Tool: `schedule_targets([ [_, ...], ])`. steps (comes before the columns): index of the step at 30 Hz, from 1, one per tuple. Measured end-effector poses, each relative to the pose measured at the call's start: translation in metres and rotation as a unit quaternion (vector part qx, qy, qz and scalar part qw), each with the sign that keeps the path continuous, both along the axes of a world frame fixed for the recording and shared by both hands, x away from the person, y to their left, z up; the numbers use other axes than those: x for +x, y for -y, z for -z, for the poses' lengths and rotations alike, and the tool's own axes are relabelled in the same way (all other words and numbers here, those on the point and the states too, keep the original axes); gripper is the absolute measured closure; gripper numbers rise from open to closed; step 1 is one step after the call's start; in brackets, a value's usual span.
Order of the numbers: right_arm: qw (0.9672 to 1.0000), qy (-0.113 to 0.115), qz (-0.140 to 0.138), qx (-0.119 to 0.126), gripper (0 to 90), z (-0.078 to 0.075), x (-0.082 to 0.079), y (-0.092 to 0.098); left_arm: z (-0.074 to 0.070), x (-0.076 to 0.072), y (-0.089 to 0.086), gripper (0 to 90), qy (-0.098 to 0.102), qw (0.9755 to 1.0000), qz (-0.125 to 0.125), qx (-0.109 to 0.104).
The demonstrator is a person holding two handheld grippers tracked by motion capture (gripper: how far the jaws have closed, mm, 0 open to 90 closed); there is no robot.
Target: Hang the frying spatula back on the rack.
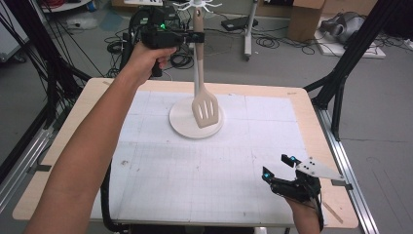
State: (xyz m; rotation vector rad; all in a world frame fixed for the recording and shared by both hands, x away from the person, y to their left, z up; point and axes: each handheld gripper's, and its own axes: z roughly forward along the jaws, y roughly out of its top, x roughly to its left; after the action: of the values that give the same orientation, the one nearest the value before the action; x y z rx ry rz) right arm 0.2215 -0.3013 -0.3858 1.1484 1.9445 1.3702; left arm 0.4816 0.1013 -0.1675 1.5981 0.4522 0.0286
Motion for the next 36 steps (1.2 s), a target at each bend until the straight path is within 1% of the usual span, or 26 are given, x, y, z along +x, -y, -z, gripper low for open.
schedule_targets([
  [3, 1.0000, -0.001, 0.000, -0.001, 18.3, 0.001, 0.001, 0.000, 0.002, 0.001, 0.003, 73.6, -0.003, 1.0000, -0.001, 0.003],
  [6, 1.0000, 0.001, -0.002, -0.002, 18.3, 0.002, 0.001, 0.000, 0.003, 0.002, 0.006, 73.5, -0.008, 1.0000, -0.004, 0.000],
  [10, 1.0000, 0.000, -0.001, 0.001, 18.3, 0.001, 0.001, 0.000, 0.004, 0.000, 0.008, 73.0, -0.005, 0.9999, -0.016, 0.002],
  [12, 1.0000, 0.001, -0.001, -0.001, 18.3, 0.001, 0.000, 0.001, 0.004, 0.000, 0.008, 72.4, -0.002, 0.9997, -0.021, 0.008],
  [14, 1.0000, -0.001, -0.002, 0.000, 18.3, 0.002, 0.000, 0.000, 0.005, -0.002, 0.008, 71.4, -0.002, 0.9995, -0.032, 0.004],
  [15, 1.0000, 0.001, -0.003, 0.000, 18.3, 0.002, 0.000, 0.000, 0.007, -0.003, 0.007, 70.5, -0.001, 0.9993, -0.037, 0.000],
  [17, 1.0000, -0.002, -0.003, -0.001, 18.3, 0.002, 0.000, -0.001, 0.011, -0.003, 0.005, 67.3, -0.004, 0.9990, -0.044, 0.001],
  [18, 1.0000, -0.002, -0.003, -0.002, 18.3, 0.002, 0.000, -0.001, 0.013, -0.004, 0.003, 64.8, -0.006, 0.9988, -0.049, 0.001],
  [20, 1.0000, -0.001, -0.004, -0.003, 18.3, 0.002, 0.000, -0.001, 0.016, -0.007, -0.001, 58.9, -0.003, 0.9981, -0.061, -0.002],
  [21, 1.0000, -0.002, -0.003, -0.003, 18.3, 0.002, 0.000, -0.001, 0.016, -0.010, -0.003, 55.7, 0.000, 0.9979, -0.065, -0.004],
  [24, 1.0000, -0.002, -0.003, -0.003, 18.3, 0.002, 0.000, -0.001, 0.017, -0.018, -0.011, 50.5, 0.017, 0.9971, -0.074, 0.011],
  [27, 1.0000, -0.001, -0.003, -0.005, 18.3, 0.002, 0.000, -0.001, 0.020, -0.030, -0.022, 45.9, 0.027, 0.9962, -0.083, 0.000],
  [29, 1.0000, -0.002, -0.001, -0.004, 18.3, 0.002, 0.000, -0.002, 0.025, -0.042, -0.030, 40.8, 0.037, 0.9953, -0.089, -0.008],
  [30, 1.0000, 0.001, -0.003, -0.007, 18.3, 0.003, 0.000, -0.002, 0.027, -0.047, -0.034, 39.0, 0.042, 0.9948, -0.092, -0.009],
  [34, 1.0000, -0.001, 0.000, -0.005, 18.4, 0.004, 0.002, -0.002, 0.039, -0.071, -0.051, 34.5, 0.064, 0.9931, -0.097, -0.004],
  [36, 1.0000, -0.002, 0.001, -0.007, 18.3, 0.005, 0.003, -0.002, 0.047, -0.083, -0.059, 32.1, 0.068, 0.9926, -0.100, -0.003],
])
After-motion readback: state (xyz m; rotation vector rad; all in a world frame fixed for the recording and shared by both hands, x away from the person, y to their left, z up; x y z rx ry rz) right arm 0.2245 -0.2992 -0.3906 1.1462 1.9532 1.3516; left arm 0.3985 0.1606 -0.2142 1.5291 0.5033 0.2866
